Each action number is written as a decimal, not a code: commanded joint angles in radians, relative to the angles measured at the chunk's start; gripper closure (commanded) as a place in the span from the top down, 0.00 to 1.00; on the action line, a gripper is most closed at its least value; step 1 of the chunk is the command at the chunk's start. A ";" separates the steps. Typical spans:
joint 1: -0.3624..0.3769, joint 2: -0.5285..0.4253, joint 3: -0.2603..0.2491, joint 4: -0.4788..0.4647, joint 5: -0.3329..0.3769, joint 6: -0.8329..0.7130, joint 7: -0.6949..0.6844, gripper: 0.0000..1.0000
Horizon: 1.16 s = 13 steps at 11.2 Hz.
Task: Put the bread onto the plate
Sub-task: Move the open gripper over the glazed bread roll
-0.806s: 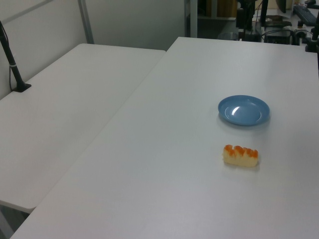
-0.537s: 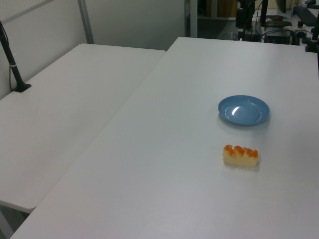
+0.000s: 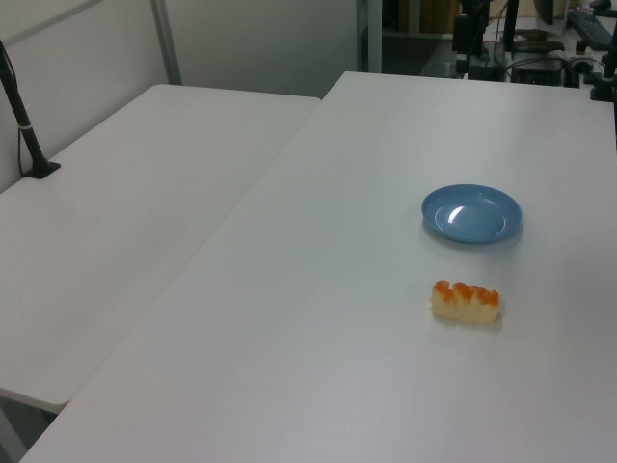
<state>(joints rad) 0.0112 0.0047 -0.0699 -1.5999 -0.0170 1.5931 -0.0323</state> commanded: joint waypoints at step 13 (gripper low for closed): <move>0.332 0.046 0.077 -0.182 0.012 0.186 0.276 1.00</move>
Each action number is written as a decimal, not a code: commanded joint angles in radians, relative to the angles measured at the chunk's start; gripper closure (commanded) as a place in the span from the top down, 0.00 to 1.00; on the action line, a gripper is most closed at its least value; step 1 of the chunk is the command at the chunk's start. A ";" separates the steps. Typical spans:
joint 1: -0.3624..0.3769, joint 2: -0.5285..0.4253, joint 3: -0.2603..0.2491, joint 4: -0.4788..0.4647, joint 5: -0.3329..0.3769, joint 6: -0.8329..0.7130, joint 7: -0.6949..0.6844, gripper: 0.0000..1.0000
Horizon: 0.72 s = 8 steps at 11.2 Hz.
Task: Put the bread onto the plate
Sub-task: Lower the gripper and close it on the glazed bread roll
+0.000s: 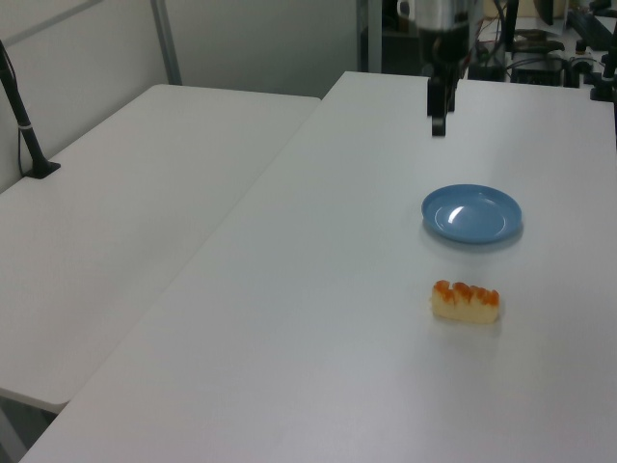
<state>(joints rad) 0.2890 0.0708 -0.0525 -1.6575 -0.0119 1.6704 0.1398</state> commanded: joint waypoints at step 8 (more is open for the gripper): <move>0.075 0.093 0.201 -0.375 -0.008 0.315 0.176 1.00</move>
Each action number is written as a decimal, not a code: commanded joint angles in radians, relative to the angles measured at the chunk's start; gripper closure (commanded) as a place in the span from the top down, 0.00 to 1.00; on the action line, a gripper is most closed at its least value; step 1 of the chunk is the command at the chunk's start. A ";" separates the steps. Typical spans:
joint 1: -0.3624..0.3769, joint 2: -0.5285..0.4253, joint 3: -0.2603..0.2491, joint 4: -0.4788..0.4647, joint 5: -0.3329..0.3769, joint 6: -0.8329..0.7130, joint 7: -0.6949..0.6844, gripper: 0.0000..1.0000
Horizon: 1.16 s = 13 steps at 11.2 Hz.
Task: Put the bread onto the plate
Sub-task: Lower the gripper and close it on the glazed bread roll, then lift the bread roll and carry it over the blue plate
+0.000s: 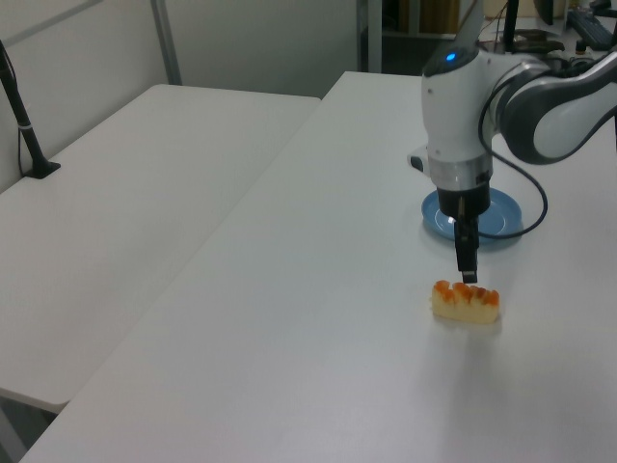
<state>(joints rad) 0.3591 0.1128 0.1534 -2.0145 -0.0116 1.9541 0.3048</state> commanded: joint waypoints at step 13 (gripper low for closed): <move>-0.083 0.030 -0.130 0.112 -0.067 -0.167 -0.175 0.29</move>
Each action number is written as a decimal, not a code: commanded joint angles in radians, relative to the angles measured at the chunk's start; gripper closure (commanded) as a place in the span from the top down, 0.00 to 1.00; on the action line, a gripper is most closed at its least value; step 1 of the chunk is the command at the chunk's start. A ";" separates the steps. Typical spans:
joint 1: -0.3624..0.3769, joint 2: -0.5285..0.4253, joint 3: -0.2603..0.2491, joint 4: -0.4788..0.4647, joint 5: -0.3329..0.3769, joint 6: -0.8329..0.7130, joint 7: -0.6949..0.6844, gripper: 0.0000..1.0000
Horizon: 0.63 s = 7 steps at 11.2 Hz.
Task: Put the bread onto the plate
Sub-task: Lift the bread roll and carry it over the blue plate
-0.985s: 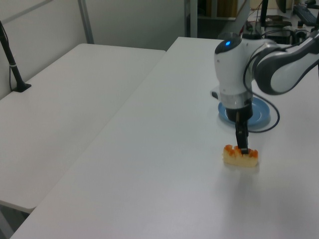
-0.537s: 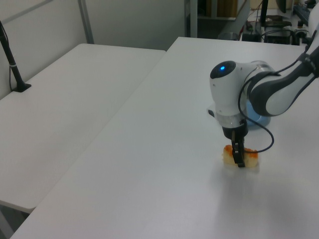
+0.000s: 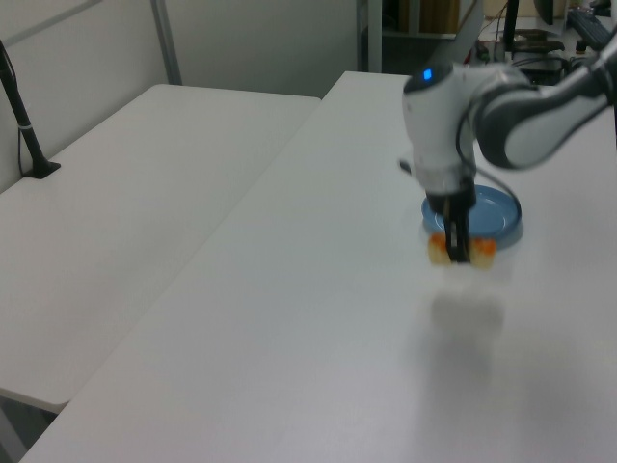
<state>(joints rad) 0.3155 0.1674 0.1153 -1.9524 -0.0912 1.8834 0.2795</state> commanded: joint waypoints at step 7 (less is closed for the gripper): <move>-0.136 0.113 -0.232 0.011 -0.061 0.037 -0.355 0.37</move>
<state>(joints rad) 0.1569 0.2432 -0.1030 -1.9180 -0.1256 1.8791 -0.0731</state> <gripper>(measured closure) 0.665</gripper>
